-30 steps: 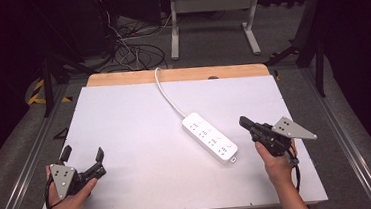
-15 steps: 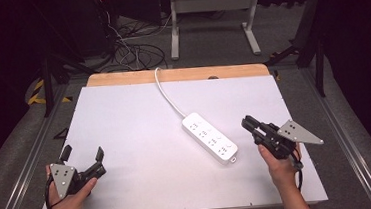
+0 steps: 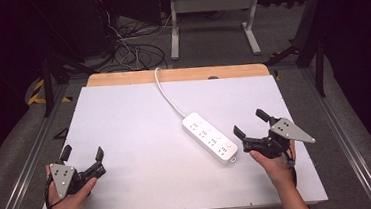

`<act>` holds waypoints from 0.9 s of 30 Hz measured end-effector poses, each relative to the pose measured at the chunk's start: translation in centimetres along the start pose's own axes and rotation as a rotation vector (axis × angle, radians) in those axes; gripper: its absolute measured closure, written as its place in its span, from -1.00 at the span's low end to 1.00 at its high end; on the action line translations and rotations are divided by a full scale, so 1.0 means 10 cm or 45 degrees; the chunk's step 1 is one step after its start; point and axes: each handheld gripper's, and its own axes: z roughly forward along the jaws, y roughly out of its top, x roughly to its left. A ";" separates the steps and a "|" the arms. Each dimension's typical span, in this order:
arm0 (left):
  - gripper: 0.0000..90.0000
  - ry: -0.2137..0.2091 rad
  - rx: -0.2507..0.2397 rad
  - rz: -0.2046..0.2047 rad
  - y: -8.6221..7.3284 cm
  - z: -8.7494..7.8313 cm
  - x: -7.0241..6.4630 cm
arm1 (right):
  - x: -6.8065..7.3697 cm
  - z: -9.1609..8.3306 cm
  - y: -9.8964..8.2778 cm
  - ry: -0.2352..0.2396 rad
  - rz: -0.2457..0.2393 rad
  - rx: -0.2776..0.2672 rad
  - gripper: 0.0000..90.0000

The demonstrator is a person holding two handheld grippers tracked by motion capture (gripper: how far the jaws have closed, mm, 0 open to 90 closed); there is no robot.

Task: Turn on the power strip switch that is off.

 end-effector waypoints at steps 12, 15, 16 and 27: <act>-0.87 -0.003 0.002 0.002 0.00 0.00 0.00 | 0.01 0.02 0.00 -0.012 -0.016 0.025 -0.96; -0.87 -0.004 0.001 0.002 0.00 0.00 -0.01 | 0.01 0.03 0.00 -0.016 -0.021 0.038 -0.95; -0.87 -0.004 0.001 0.002 0.00 0.00 -0.01 | 0.01 0.03 0.00 -0.022 -0.028 0.043 -0.94; -0.87 -0.005 0.002 0.002 0.00 0.00 -0.01 | 0.00 0.02 0.01 -0.034 -0.033 0.036 -0.93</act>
